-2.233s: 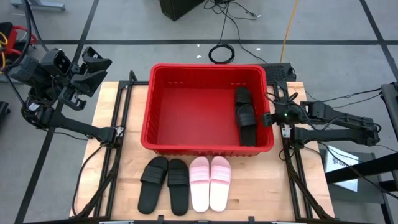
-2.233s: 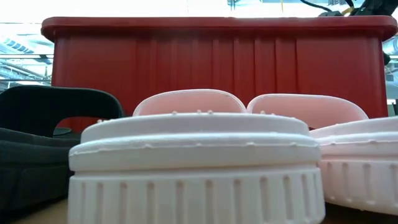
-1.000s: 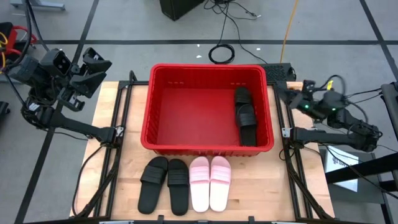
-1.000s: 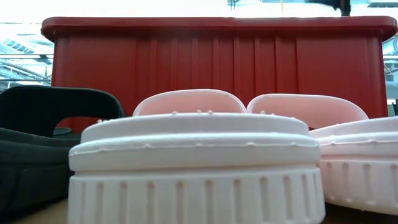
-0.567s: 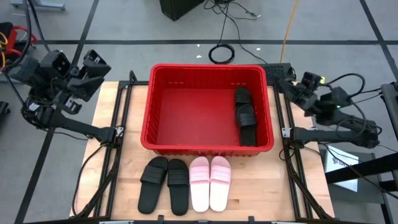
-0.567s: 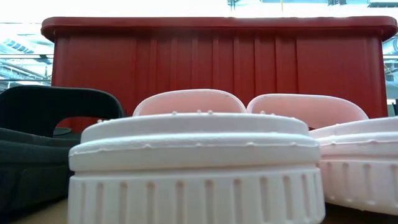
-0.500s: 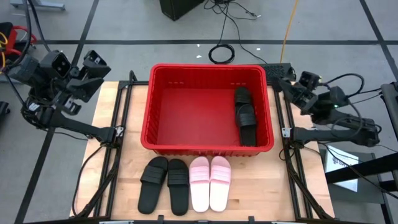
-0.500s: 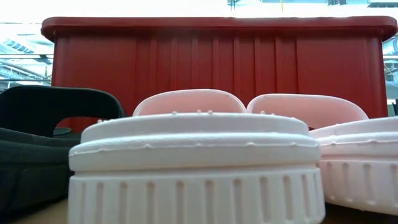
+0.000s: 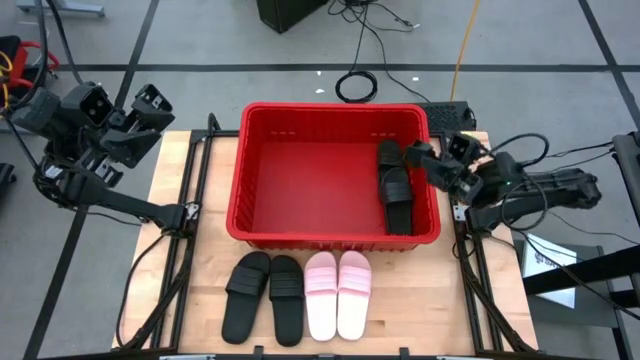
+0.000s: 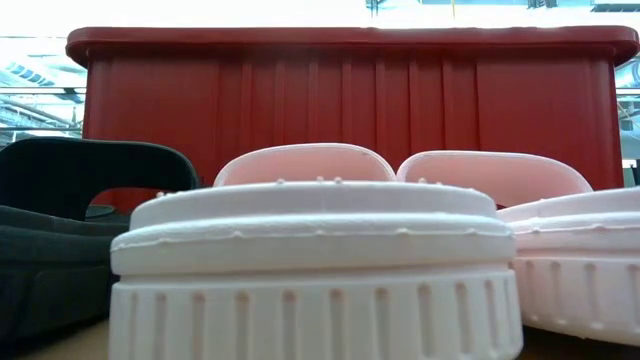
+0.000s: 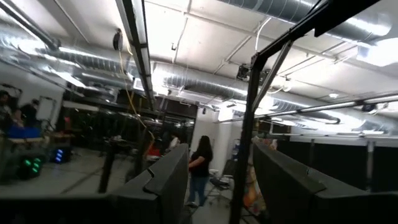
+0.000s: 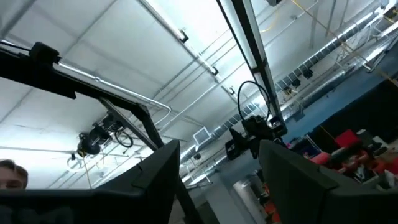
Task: Pick and place slides into bin
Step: Put the right pink slide into the red bin
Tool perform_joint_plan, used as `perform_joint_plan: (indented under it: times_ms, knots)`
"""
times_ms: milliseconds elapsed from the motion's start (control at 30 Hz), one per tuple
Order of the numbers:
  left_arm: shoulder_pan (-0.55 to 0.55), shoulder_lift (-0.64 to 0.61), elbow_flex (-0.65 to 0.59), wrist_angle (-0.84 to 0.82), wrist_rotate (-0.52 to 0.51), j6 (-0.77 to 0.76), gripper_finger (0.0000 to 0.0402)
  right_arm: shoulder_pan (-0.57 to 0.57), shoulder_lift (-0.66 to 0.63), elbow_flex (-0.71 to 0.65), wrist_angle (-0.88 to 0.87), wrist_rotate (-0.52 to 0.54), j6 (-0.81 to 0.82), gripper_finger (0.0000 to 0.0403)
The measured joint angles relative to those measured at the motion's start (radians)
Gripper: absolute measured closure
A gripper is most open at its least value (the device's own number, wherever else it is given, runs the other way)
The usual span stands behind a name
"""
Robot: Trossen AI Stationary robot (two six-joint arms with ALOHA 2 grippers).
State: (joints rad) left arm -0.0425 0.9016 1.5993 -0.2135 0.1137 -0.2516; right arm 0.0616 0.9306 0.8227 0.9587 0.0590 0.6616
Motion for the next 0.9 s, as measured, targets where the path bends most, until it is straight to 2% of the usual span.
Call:
perform_joint_plan:
  times_ms: [133, 333, 533, 600, 767, 900]
  knots:
    - [0.000, 0.001, 0.000, -0.001, 0.035, -0.042, 0.0215, 0.089, 0.043, 0.000, 0.115, 0.032, -0.089, 0.0193]
    - [0.000, 0.006, 0.000, 0.011, 0.036, -0.104, 0.0215, 0.204, 0.095, 0.011, 0.230, 0.050, -0.221, 0.0193]
    - [0.000, 0.034, 0.001, 0.049, 0.091, -0.176, 0.0215, 0.309, 0.183, 0.140, 0.226, 0.039, -0.356, 0.0193]
    - [0.000, 0.043, 0.001, 0.052, 0.120, -0.186, 0.0215, 0.332, 0.215, 0.198, 0.221, -0.011, -0.401, 0.0193]
    - [-0.004, 0.082, 0.001, 0.055, 0.171, -0.227, 0.0215, 0.365, 0.261, 0.361, 0.108, -0.120, -0.471, 0.0193]
    - [-0.027, 0.113, 0.000, 0.066, 0.191, -0.245, 0.0215, 0.400, 0.291, 0.525, -0.156, -0.142, -0.537, 0.0193]
